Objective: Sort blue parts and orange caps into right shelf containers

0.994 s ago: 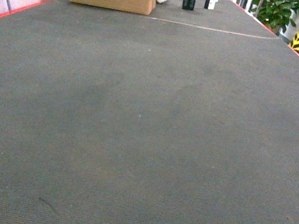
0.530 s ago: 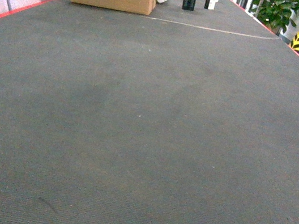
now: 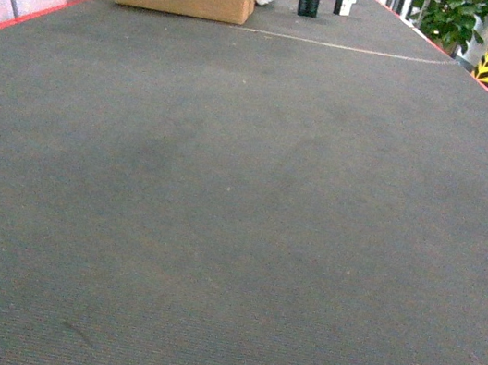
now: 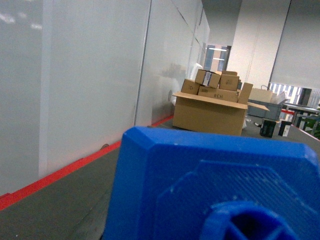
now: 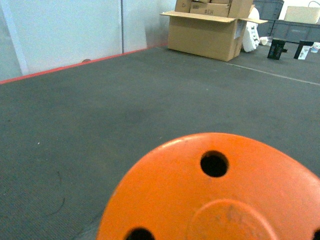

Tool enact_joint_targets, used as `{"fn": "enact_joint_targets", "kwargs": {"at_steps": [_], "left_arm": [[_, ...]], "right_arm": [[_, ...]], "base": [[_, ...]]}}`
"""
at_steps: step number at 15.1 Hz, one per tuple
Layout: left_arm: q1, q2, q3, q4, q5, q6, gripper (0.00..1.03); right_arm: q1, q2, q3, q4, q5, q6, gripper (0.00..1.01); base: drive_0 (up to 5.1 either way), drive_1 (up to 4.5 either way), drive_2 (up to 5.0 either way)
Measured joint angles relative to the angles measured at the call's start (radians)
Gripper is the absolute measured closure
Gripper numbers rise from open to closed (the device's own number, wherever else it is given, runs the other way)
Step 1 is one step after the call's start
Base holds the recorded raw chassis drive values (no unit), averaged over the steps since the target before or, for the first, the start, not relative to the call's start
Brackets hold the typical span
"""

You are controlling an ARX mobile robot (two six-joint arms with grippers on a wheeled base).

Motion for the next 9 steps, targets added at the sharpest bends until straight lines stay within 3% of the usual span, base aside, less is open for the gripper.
{"fn": "enact_joint_targets", "kwargs": {"at_steps": [4,9], "left_arm": [[0.000,0.000,0.000,0.000,0.000,0.000,0.56],[0.000,0.000,0.000,0.000,0.000,0.000,0.56]], "right_arm": [[0.108,-0.058,-0.011,-0.060,0.063,-0.004,0.59],[0.128,-0.093,-0.011,-0.094,0.070,-0.008,0.59]], "base": [[0.0,0.00,0.0],[0.0,0.00,0.0]]}}
